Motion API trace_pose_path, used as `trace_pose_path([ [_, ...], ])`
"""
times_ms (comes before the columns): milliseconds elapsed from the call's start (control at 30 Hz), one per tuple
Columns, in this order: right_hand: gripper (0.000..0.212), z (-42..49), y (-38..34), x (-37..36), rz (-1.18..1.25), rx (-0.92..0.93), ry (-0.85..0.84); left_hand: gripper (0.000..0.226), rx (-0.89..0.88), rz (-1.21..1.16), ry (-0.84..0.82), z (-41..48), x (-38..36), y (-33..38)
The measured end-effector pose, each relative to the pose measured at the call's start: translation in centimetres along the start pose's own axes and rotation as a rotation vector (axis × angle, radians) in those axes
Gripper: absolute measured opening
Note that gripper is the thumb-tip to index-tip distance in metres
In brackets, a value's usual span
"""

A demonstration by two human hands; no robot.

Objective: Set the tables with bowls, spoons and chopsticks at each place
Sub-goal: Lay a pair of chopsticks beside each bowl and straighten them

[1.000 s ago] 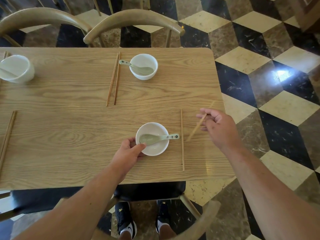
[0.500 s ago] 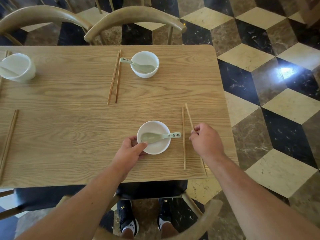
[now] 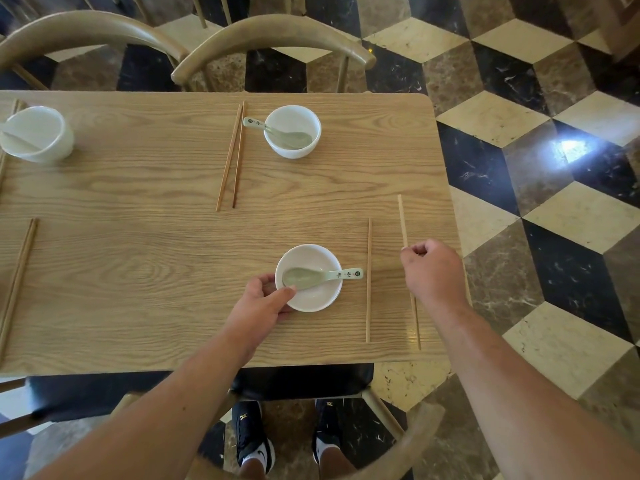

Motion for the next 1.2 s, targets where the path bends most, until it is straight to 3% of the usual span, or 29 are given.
trace_pose_path([
  [333,0.011,-1.9,-4.8,3.4,0.384,0.306,0.002,0.052,0.008,0.005,0.000,0.1,0.0,0.0],
  [600,0.009,-1.8,-1.4,-1.1,-0.200,0.344,-0.171,0.049,0.000,-0.007,0.005,-0.1,-0.1,0.1],
  [767,0.028,-1.7,-0.6,-3.4,-0.283,0.295,-0.153,0.048,-0.001,-0.018,0.006,-0.3,-0.1,0.2],
  [900,0.009,-2.0,0.1,-4.5,-0.322,0.207,-0.162,0.047,-0.007,-0.007,0.009,-0.5,-0.2,0.3],
  [1200,0.020,-2.3,0.7,-5.8,-0.368,0.163,-0.234,0.046,-0.006,0.011,0.009,-0.4,0.0,0.1],
])
Point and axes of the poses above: each hand's wrist, its own z-axis towards the middle knuckle, its own x-axis out of the back of the hand, y = z × x, the point moved 9 cm from there along z, towards the middle knuckle, and after that the axes turned 9 degrees about x, right-handed, at the moved point
